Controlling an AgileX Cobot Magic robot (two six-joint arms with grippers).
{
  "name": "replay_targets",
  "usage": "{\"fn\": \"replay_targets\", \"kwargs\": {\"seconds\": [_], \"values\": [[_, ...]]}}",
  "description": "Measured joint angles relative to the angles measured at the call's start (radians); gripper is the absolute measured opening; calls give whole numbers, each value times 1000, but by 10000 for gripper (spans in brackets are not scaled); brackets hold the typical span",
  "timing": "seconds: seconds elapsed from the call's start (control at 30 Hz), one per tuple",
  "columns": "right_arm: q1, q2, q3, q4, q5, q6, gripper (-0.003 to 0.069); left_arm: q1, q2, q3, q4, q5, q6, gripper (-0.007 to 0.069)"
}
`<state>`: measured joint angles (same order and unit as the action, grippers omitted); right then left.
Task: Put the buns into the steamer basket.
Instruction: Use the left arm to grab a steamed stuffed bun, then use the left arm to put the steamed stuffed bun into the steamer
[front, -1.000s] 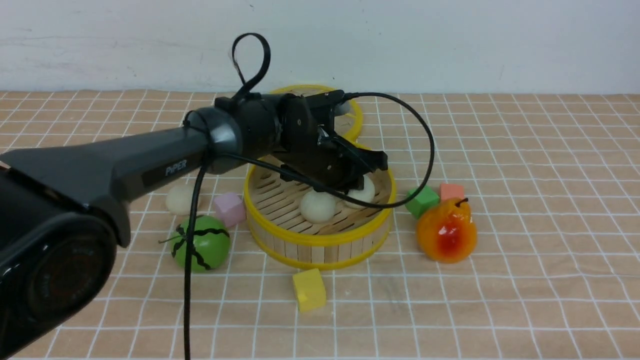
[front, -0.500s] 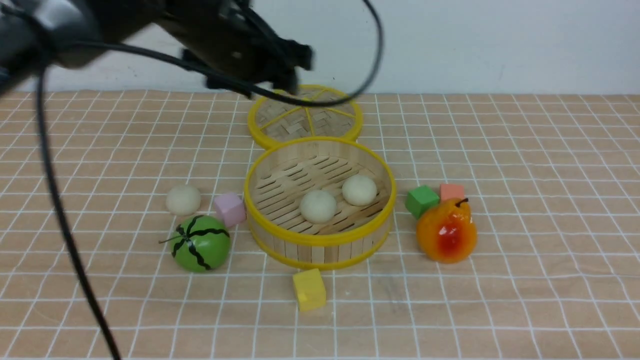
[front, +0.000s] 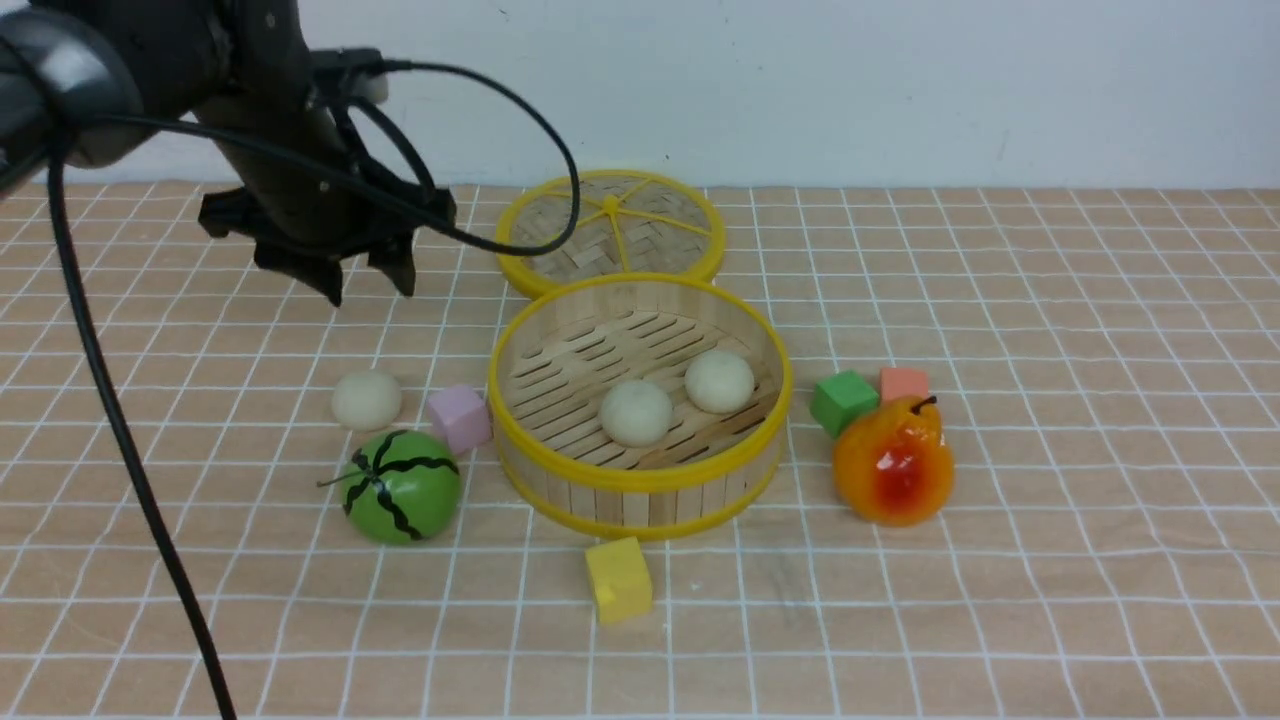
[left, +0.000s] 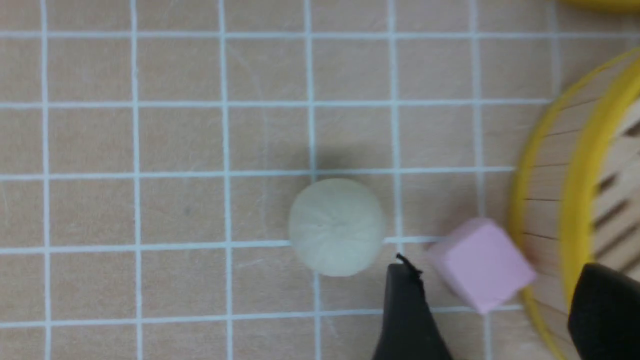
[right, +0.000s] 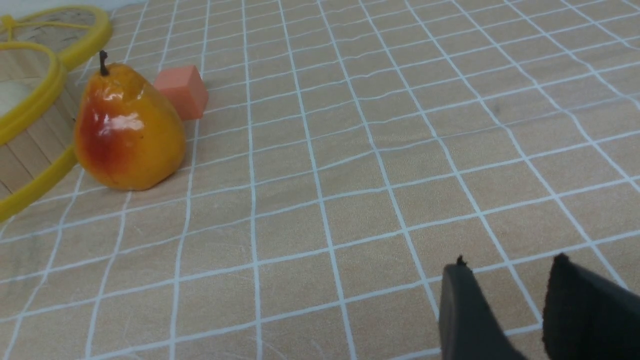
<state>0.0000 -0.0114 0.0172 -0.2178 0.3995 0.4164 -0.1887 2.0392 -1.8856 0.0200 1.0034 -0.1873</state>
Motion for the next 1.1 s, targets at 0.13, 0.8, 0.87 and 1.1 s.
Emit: {"fn": "replay_targets", "kwargs": {"seconds": [0.13,0.8,0.87,1.1], "values": [[0,0,0,0,0,0,241,0,49,0,3,-30,0,373],[0,0,0,0,0,0,241,0,206,0,176,-83,-139,271],[0,0,0,0,0,0,241,0,207,0,170,-79,-140,210],[0,0,0,0,0,0,241,0,179,-37,133,-17,-98,-7]]}}
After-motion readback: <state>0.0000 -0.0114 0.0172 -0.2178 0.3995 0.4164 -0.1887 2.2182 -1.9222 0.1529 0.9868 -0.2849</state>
